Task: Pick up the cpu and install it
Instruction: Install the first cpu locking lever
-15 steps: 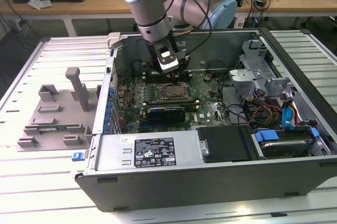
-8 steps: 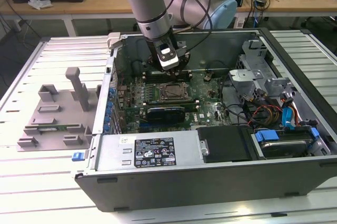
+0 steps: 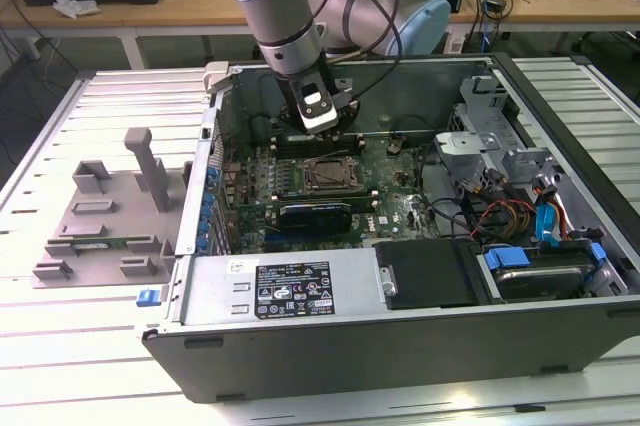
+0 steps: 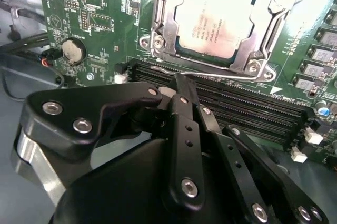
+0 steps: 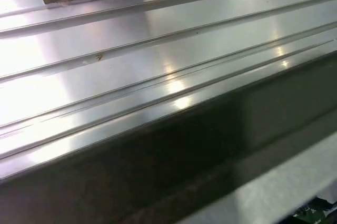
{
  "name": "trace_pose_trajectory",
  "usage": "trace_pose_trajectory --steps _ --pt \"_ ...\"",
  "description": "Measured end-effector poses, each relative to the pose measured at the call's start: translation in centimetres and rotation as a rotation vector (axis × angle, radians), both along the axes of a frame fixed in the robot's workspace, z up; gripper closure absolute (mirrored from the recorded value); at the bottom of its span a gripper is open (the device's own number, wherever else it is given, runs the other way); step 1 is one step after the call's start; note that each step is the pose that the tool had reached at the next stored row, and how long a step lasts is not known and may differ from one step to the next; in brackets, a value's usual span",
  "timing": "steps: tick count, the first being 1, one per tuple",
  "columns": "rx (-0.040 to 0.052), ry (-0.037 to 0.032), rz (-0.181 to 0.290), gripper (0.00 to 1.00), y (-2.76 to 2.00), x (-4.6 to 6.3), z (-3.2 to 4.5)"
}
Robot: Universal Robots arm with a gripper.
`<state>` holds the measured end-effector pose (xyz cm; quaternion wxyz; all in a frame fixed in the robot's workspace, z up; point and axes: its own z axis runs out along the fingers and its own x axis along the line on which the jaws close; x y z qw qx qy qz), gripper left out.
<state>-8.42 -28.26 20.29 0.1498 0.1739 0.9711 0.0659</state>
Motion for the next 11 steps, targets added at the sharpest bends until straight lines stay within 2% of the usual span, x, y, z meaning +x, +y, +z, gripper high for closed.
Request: trace_pose_trajectory --steps 2,3,4,5,7,11 --pt "0.0000 -0.0057 0.000 0.89 -0.06 0.0 0.00" --pt "0.0000 -0.0180 0.000 0.89 -0.20 -0.1 -0.01" --pt "0.0000 -0.0475 0.000 0.89 -0.21 -0.5 -0.14" --pt "0.0000 -0.0637 0.000 0.89 -0.21 -0.9 -0.26" --pt "0.0001 -0.0906 0.000 0.89 -0.22 -1.5 -0.92" --pt "-0.0002 -0.0919 0.000 0.89 -0.27 -1.5 -1.19"
